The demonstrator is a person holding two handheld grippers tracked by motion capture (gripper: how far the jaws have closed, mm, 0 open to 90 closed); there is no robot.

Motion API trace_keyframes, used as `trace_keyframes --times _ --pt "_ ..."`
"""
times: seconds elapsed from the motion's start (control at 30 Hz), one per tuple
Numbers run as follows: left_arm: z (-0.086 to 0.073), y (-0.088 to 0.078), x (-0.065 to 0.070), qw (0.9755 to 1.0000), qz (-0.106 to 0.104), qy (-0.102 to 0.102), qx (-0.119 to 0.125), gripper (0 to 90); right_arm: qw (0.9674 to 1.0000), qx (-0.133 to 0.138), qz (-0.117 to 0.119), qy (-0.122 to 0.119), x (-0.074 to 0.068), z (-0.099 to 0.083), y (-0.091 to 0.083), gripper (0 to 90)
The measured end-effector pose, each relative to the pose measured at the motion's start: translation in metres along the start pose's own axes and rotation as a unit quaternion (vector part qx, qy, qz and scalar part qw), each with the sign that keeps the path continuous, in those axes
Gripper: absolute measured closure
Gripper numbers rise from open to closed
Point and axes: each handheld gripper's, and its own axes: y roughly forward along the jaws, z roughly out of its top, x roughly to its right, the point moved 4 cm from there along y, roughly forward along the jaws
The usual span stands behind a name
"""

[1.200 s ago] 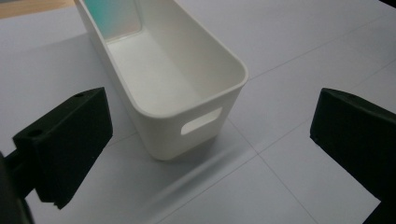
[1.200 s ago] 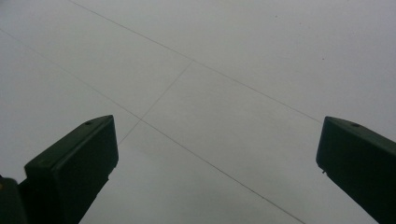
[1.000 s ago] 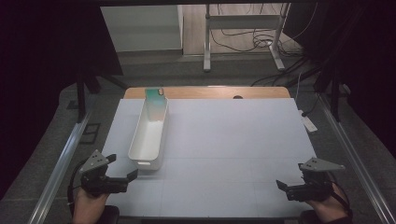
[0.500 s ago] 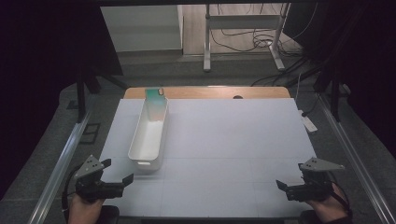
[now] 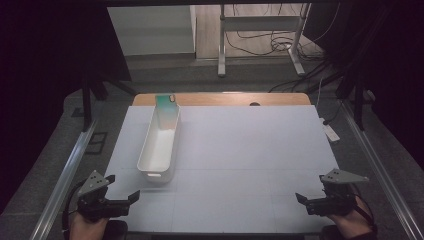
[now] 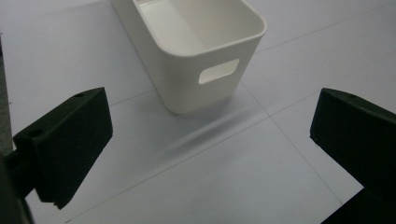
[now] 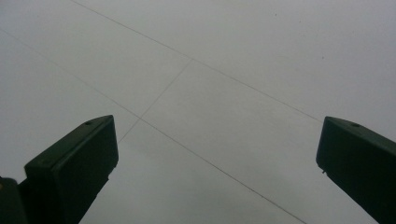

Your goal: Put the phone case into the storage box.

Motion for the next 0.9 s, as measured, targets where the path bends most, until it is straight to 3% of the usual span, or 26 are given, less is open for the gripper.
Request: trace_keyframes --times 0.43,0.67,0.9 --pt "-0.0053 -0.0014 -0.002 0.9997 0.012 -0.005 -0.019 0.0 1.0 -0.002 0.0 -0.001 -0.0003 0.0 0.0005 0.0" --pt "-0.0055 0.0038 -0.0019 0.999 0.017 -0.007 -0.041 1.2 1.0 -0.004 0.0 -0.002 -0.0004 -0.0002 0.0004 0.0" --pt "-0.0049 0.0051 -0.002 0.9989 0.016 -0.006 -0.044 1.7 1.0 -0.005 0.0 -0.002 -0.0002 -0.0005 0.0004 0.0"
